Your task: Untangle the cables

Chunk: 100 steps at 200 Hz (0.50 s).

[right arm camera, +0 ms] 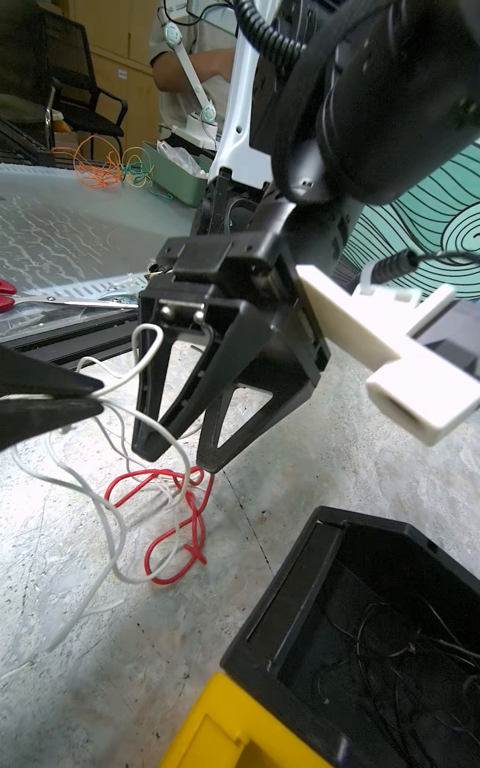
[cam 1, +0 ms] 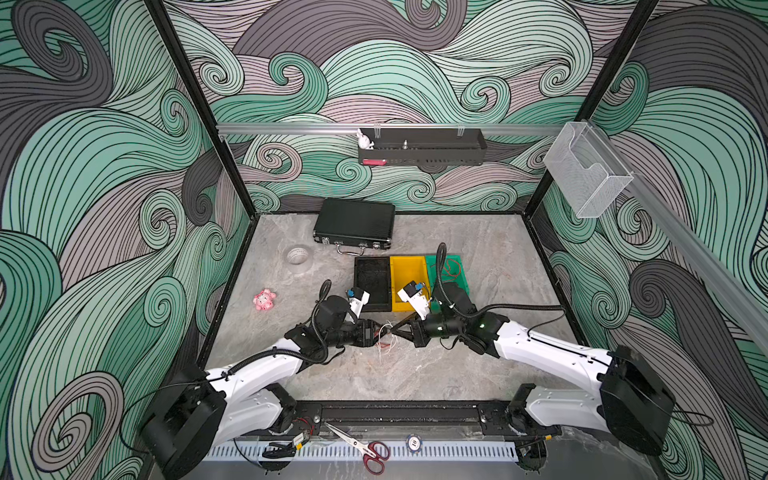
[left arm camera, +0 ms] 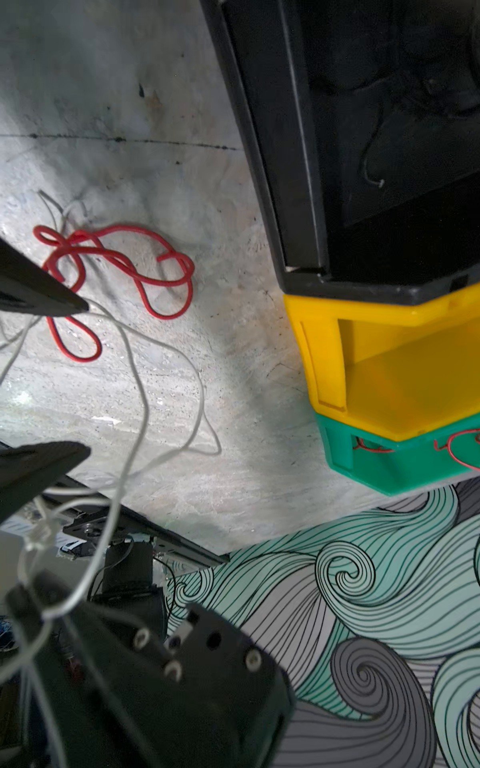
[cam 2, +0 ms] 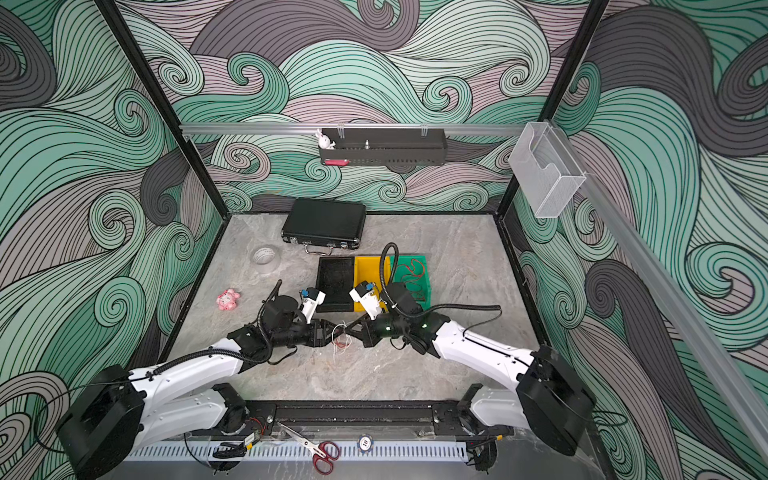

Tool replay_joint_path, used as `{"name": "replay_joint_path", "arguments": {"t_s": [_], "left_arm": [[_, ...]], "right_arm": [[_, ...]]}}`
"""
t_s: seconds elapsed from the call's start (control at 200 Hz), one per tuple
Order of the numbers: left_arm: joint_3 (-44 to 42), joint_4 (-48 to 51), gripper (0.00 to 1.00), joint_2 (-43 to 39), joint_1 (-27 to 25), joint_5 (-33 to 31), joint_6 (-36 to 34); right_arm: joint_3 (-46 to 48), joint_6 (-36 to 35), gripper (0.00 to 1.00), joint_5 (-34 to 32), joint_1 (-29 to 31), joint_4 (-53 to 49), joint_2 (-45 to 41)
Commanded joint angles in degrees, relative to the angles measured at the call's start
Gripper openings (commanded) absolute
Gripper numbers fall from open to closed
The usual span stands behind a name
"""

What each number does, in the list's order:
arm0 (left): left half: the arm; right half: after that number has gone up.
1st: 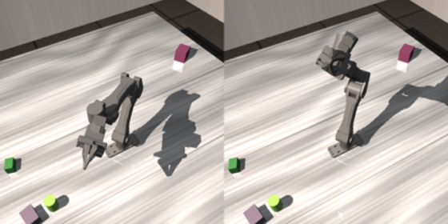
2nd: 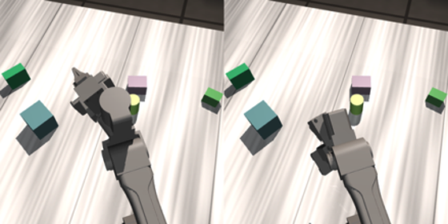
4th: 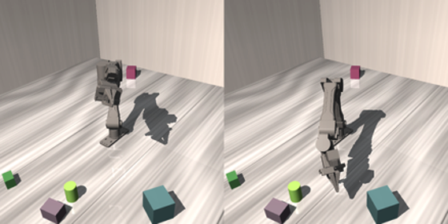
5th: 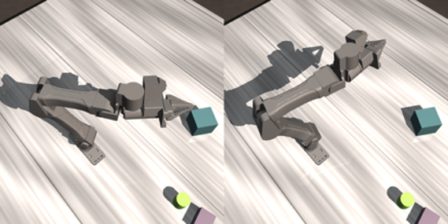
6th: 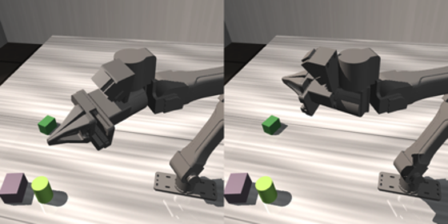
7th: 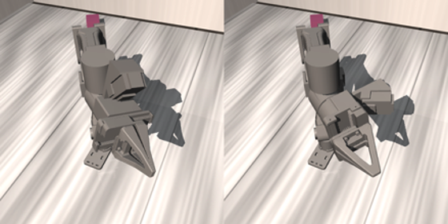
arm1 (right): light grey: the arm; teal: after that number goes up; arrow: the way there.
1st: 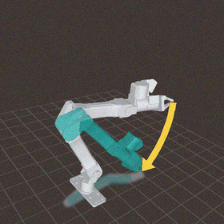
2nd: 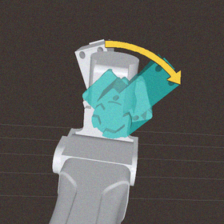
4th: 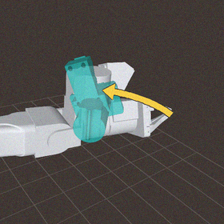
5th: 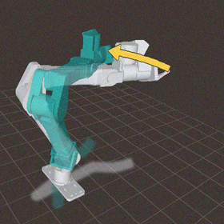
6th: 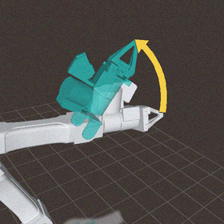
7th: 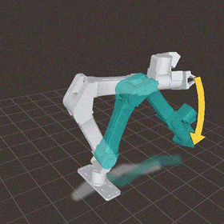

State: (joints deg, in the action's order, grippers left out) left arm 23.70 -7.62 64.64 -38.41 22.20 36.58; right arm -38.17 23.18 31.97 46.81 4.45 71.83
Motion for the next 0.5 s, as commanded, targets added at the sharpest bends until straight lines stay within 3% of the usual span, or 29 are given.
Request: {"name": "replay_joint_path", "arguments": {"t_s": [0.0,0.3,0.495], "left_arm": [[0.48,2.57,0.51,1.77,-0.47,-2.57,-0.76],[2.28,8.61,0.51,6.56,-0.79,-6.90,-2.41],[2.57,6.61,0.51,9.96,-0.96,-6.02,-1.69]], "right_arm": [[0.90,0.27,0.07,0.55,-0.57,1.81,-1.13],[1.52,-0.16,0.07,0.62,-1.62,0.50,-5.13],[2.48,0.23,0.07,1.26,-1.81,0.87,-6.70]]}}
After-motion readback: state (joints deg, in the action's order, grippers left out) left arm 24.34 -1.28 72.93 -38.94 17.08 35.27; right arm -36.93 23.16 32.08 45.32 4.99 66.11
